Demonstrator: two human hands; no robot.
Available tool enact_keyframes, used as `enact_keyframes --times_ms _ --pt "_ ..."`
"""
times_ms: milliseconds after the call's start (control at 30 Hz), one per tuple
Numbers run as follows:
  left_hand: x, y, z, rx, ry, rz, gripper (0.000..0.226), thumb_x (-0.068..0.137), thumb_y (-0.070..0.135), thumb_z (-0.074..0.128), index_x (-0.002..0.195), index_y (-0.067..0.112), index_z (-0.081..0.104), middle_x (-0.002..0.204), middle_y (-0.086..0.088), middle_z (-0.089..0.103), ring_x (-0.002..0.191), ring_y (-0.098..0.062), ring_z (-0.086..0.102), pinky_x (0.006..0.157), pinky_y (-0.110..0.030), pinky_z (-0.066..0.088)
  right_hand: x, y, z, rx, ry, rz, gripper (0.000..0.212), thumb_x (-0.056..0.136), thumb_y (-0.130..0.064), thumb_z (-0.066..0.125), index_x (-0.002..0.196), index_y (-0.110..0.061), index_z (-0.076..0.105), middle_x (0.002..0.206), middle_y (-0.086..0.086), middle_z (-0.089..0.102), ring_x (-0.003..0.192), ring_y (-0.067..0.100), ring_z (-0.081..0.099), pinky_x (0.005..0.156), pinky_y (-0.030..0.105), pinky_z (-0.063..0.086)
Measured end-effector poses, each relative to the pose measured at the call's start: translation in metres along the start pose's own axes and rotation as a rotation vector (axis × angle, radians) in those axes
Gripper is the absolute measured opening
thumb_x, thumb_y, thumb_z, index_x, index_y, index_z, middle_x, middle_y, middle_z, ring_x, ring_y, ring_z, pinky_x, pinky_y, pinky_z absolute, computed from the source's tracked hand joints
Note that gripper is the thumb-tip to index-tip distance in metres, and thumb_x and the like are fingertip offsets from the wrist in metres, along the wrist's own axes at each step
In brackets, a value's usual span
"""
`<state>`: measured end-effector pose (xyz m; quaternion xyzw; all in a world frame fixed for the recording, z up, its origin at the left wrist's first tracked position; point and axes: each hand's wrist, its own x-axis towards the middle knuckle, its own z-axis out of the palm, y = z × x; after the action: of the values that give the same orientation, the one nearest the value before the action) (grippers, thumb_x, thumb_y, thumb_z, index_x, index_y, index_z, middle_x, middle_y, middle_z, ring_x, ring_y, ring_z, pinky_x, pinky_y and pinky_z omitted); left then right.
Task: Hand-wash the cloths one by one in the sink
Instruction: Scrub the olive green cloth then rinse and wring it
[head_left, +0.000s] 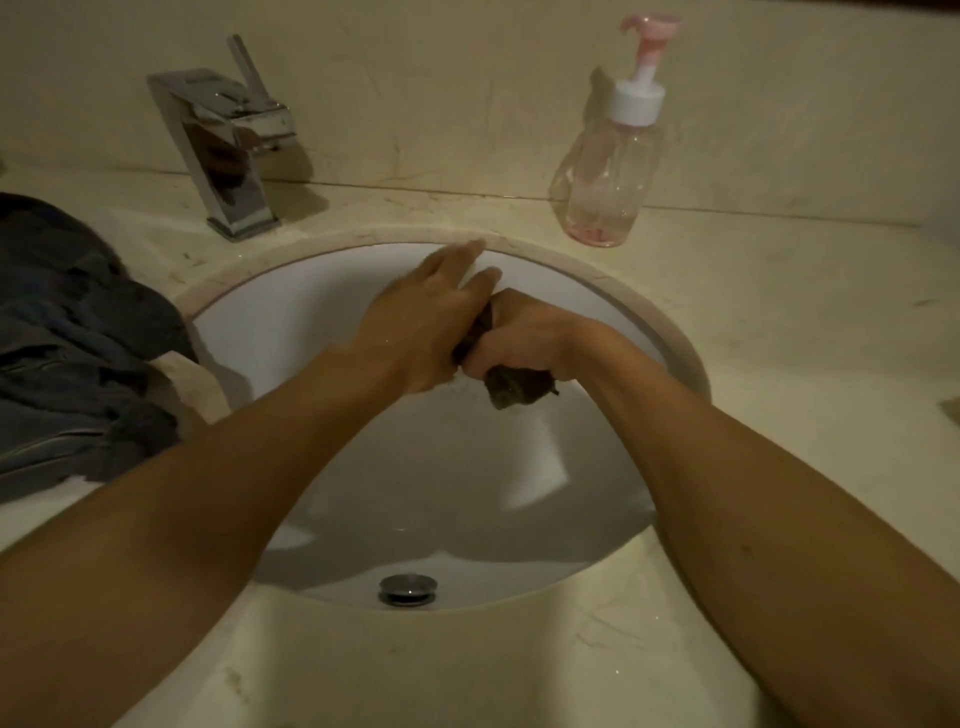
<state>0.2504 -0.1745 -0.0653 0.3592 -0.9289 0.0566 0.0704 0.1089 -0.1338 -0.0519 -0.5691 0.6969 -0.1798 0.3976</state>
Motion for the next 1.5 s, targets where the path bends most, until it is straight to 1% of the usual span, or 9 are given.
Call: enact_keyframes --times_ms 100,367,433,700,933,1167,1267,1367,1500 --pt "0.002 -0.003 -0.003 -0.08 -0.123 -0.062 0.048 0.087 0.017 0.072 0.13 0.02 0.051 0.118 -0.005 0.061 0.106 -0.028 0.061 0.087 -0.04 0.054 0.004 0.003 0.003 -0.099 -0.041 0.056 0.037 0.074 -0.012 0.082 0.108 -0.013 0.066 0.103 0.013 0.071 0.092 0.03 0.074 0.084 0.049 0.063" --pt "0.01 0.005 0.003 -0.019 -0.252 -0.155 0.017 0.086 0.027 0.072 0.1 0.018 0.067 0.073 0.004 0.056 0.065 -0.016 0.054 0.062 -0.033 0.045 0.008 0.003 0.008 -0.313 -0.061 0.095 0.015 0.085 -0.014 0.078 0.095 -0.009 0.067 0.09 0.011 0.073 0.079 0.024 0.075 0.071 0.04 0.064" --pt "0.01 0.005 0.003 -0.023 -0.238 -0.175 0.012 0.084 0.029 0.071 0.093 0.021 0.067 0.069 0.005 0.056 0.061 -0.015 0.054 0.059 -0.032 0.045 0.006 -0.003 0.011 -0.55 0.077 0.021 0.018 0.085 -0.022 0.079 0.086 -0.014 0.062 0.079 0.002 0.065 0.067 0.018 0.065 0.058 0.03 0.054" --pt "0.016 -0.004 0.003 -0.344 -0.291 -0.245 0.019 0.088 0.024 0.066 0.071 0.025 0.058 0.073 0.002 0.063 0.07 -0.018 0.061 0.075 -0.036 0.056 0.005 -0.003 0.012 -0.755 0.265 -0.256 0.026 0.095 -0.03 0.065 0.118 -0.019 0.068 0.094 -0.002 0.055 0.085 0.021 0.058 0.073 0.033 0.043" --pt "0.008 -0.024 0.003 -0.631 -0.528 -0.335 0.017 0.086 0.024 0.073 0.084 0.008 0.066 0.07 -0.005 0.065 0.05 -0.016 0.056 0.047 -0.026 0.043 0.012 0.002 0.019 -0.626 0.264 -0.333 0.035 0.085 -0.023 0.077 0.113 -0.026 0.055 0.098 -0.004 0.057 0.091 0.02 0.059 0.075 0.033 0.045" --pt "0.005 -0.015 0.006 -0.093 0.159 -0.11 0.091 0.069 0.043 0.088 0.142 0.016 0.039 0.152 -0.01 0.036 0.129 -0.034 0.047 0.098 -0.049 0.048 0.02 0.006 0.003 0.047 0.217 0.031 0.031 0.087 -0.013 0.073 0.116 -0.005 0.063 0.085 0.01 0.073 0.072 0.021 0.075 0.063 0.032 0.063" --pt "0.003 -0.01 0.009 0.018 0.162 0.04 0.1 0.068 0.044 0.088 0.148 0.018 0.034 0.161 -0.011 0.022 0.145 -0.036 0.027 0.104 -0.057 0.042 0.008 0.005 -0.012 0.384 0.016 0.146 0.007 0.089 -0.007 0.07 0.093 -0.003 0.066 0.078 0.011 0.07 0.054 0.015 0.065 0.049 0.025 0.049" --pt "0.0 -0.009 0.028 -0.064 0.017 0.085 0.077 0.073 0.037 0.084 0.135 0.024 0.041 0.148 -0.009 0.038 0.133 -0.036 0.04 0.088 -0.052 0.051 0.001 0.005 -0.013 0.204 -0.209 0.25 0.024 0.087 -0.011 0.069 0.067 -0.017 0.057 0.063 0.0 0.056 0.047 0.01 0.047 0.046 0.022 0.03" --pt "0.003 -0.008 0.03 -0.236 -0.009 0.051 0.03 0.083 0.021 0.071 0.096 0.024 0.044 0.084 0.003 0.052 0.075 -0.023 0.056 0.056 -0.03 0.036 0.003 0.005 -0.004 -0.164 -0.162 0.17 0.021 0.084 -0.012 0.074 0.068 -0.013 0.061 0.061 0.002 0.058 0.05 0.014 0.051 0.053 0.025 0.04"
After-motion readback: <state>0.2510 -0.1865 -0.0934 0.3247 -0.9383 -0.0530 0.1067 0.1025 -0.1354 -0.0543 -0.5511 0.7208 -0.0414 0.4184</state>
